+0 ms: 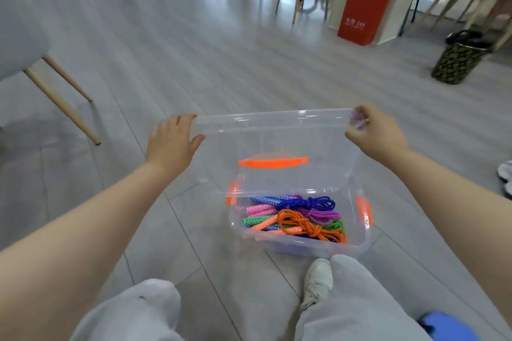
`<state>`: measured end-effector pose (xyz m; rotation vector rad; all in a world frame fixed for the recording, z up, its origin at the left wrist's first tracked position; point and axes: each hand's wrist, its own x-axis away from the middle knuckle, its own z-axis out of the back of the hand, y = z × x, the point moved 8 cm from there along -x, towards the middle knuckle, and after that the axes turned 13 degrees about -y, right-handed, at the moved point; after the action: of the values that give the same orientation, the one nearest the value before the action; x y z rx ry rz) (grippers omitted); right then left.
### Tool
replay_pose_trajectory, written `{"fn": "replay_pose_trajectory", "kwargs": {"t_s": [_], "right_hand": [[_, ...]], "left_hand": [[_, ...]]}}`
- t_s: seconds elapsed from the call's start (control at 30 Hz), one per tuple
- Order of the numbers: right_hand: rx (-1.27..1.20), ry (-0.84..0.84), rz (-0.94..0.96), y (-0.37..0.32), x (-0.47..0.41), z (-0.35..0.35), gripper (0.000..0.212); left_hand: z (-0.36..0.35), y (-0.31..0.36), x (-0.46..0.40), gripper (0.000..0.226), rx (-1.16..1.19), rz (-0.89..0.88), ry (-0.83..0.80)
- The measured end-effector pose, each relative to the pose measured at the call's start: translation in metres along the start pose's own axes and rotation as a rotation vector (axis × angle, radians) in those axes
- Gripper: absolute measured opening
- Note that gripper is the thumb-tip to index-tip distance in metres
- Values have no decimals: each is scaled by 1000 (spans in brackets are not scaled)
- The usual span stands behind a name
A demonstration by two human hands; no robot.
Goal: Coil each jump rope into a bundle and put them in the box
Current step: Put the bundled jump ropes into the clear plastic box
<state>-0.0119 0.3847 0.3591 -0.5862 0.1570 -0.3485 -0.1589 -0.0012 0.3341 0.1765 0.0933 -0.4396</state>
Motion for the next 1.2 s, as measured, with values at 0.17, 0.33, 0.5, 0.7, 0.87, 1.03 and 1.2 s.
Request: {"fn": "replay_pose_trajectory", "kwargs": {"t_s": [0.17,0.33,0.5,0.7,0.87,1.03,1.2], "right_hand": [[-70,-28,-75,62,7,9,34],[-109,-126,-110,103,3,-4,34],[-153,-86,-221,138,2,-23,40],[-411,-75,-423,181,13,-79,52],[-446,-289,-527,206,54,-155,61],[-135,-302,-429,198,74,-184,57],[89,-329,-391,196,69,-186,58]], "left_hand": [[-70,3,-10,38,475,188,-199],[-116,39,-10,49,769,250,-270],[-149,48,-6,39,682,268,-307],[-161,43,-5,46,446,335,-285],[-184,40,-3,45,382,357,-314],[-218,33,1,47,433,384,-407],[-242,28,7,40,413,346,-510]]}}
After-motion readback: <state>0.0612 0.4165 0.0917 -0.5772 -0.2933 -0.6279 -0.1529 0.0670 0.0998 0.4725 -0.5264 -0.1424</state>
